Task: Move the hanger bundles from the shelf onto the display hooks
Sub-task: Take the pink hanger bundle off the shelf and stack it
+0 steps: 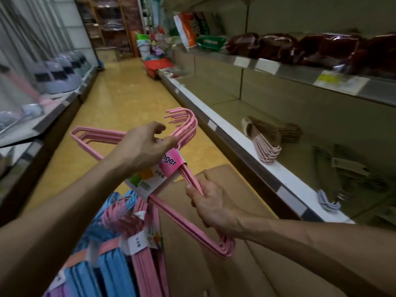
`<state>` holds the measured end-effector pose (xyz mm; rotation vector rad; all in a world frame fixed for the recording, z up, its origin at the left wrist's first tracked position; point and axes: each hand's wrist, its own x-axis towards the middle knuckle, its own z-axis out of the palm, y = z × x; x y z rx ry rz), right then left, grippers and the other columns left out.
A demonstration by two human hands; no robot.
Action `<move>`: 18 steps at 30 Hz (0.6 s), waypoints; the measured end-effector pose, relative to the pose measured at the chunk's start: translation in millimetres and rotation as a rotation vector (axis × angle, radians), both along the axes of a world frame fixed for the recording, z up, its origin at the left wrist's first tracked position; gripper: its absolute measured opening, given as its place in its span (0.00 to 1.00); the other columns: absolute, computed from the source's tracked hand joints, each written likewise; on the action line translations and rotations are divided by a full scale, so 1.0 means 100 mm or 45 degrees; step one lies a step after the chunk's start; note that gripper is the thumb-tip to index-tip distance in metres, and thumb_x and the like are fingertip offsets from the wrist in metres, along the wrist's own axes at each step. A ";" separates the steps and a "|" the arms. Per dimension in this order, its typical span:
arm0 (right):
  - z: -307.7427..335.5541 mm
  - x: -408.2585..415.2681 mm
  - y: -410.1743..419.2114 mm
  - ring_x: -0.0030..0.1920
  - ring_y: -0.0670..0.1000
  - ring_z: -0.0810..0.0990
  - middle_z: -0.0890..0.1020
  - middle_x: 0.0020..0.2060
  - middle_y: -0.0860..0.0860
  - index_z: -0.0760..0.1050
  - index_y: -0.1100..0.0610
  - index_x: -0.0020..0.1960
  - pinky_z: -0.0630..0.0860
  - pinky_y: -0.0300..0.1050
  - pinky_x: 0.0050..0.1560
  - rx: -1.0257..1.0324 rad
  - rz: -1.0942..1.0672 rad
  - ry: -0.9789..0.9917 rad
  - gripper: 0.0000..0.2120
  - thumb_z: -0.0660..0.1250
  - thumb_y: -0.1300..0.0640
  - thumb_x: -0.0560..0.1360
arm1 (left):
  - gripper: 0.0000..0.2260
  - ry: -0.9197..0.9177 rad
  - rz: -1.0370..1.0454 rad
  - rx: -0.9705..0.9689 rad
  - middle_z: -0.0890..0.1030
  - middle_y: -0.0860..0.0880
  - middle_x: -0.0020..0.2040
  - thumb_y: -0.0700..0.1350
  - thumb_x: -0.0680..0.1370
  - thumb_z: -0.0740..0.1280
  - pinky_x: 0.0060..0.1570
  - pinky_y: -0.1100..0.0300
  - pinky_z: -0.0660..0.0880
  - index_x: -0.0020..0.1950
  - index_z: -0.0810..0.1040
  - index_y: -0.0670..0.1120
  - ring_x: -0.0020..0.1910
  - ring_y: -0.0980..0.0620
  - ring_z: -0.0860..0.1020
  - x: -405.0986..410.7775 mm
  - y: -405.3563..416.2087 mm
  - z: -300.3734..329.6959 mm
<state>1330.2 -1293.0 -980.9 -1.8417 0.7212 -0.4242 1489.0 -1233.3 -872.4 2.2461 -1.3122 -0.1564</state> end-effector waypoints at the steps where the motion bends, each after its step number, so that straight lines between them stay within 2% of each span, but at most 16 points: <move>1: 0.01 0.09 0.09 0.32 0.48 0.74 0.76 0.37 0.50 0.73 0.55 0.51 0.74 0.45 0.31 -0.003 0.014 -0.021 0.14 0.56 0.45 0.83 | 0.28 -0.030 0.008 -0.001 0.75 0.47 0.70 0.61 0.78 0.65 0.52 0.57 0.73 0.74 0.69 0.47 0.62 0.50 0.76 0.06 0.05 0.00; 3: 0.04 0.25 0.26 0.32 0.46 0.74 0.76 0.36 0.48 0.73 0.52 0.49 0.73 0.46 0.32 -0.017 0.024 -0.056 0.13 0.57 0.44 0.82 | 0.26 -0.113 0.024 -0.013 0.80 0.47 0.62 0.63 0.76 0.65 0.55 0.52 0.76 0.68 0.74 0.49 0.59 0.47 0.78 0.14 0.13 0.00; 4: 0.05 0.31 0.34 0.31 0.44 0.74 0.75 0.36 0.47 0.73 0.52 0.50 0.73 0.45 0.32 -0.006 0.035 -0.078 0.13 0.57 0.44 0.82 | 0.23 -0.159 0.030 -0.017 0.82 0.47 0.55 0.63 0.75 0.66 0.51 0.51 0.76 0.63 0.76 0.50 0.53 0.46 0.79 0.18 0.16 0.01; 6: 0.06 0.43 0.48 0.29 0.43 0.74 0.76 0.35 0.47 0.73 0.53 0.51 0.73 0.43 0.31 0.029 0.065 -0.125 0.13 0.58 0.44 0.82 | 0.17 -0.241 0.062 -0.024 0.79 0.50 0.42 0.62 0.74 0.69 0.40 0.52 0.72 0.52 0.75 0.51 0.42 0.48 0.77 0.25 0.22 0.02; 9: 0.06 0.52 0.63 0.38 0.44 0.79 0.80 0.42 0.48 0.74 0.53 0.55 0.76 0.40 0.36 0.053 0.087 -0.153 0.13 0.60 0.44 0.81 | 0.16 -0.320 0.100 -0.035 0.74 0.51 0.35 0.58 0.73 0.73 0.32 0.55 0.63 0.41 0.69 0.50 0.34 0.50 0.72 0.34 0.28 0.05; 11: 0.04 0.56 0.71 0.44 0.45 0.81 0.82 0.45 0.48 0.75 0.52 0.56 0.79 0.43 0.43 0.068 0.082 -0.177 0.14 0.62 0.42 0.79 | 0.16 -0.370 0.118 -0.058 0.75 0.50 0.36 0.55 0.71 0.74 0.33 0.54 0.67 0.40 0.69 0.50 0.36 0.47 0.73 0.39 0.30 0.06; 13: 0.05 0.57 0.76 0.45 0.47 0.82 0.83 0.45 0.48 0.75 0.49 0.55 0.81 0.52 0.50 0.099 0.070 -0.213 0.17 0.64 0.39 0.74 | 0.14 -0.400 0.097 -0.118 0.77 0.49 0.39 0.53 0.71 0.75 0.40 0.50 0.74 0.45 0.72 0.50 0.39 0.44 0.77 0.43 0.32 0.07; 14: 0.07 0.58 0.76 0.45 0.47 0.83 0.83 0.45 0.48 0.74 0.48 0.55 0.81 0.54 0.50 0.118 0.078 -0.224 0.19 0.65 0.37 0.72 | 0.14 -0.393 0.070 -0.160 0.78 0.50 0.40 0.51 0.71 0.76 0.42 0.49 0.75 0.48 0.73 0.50 0.40 0.44 0.78 0.43 0.33 0.08; 18: 0.15 0.54 0.66 0.43 0.46 0.84 0.83 0.45 0.50 0.71 0.48 0.57 0.83 0.49 0.46 0.167 0.176 -0.234 0.21 0.70 0.37 0.71 | 0.15 -0.308 -0.016 -0.305 0.80 0.50 0.46 0.48 0.72 0.75 0.47 0.50 0.77 0.56 0.78 0.46 0.44 0.48 0.80 0.40 0.34 0.18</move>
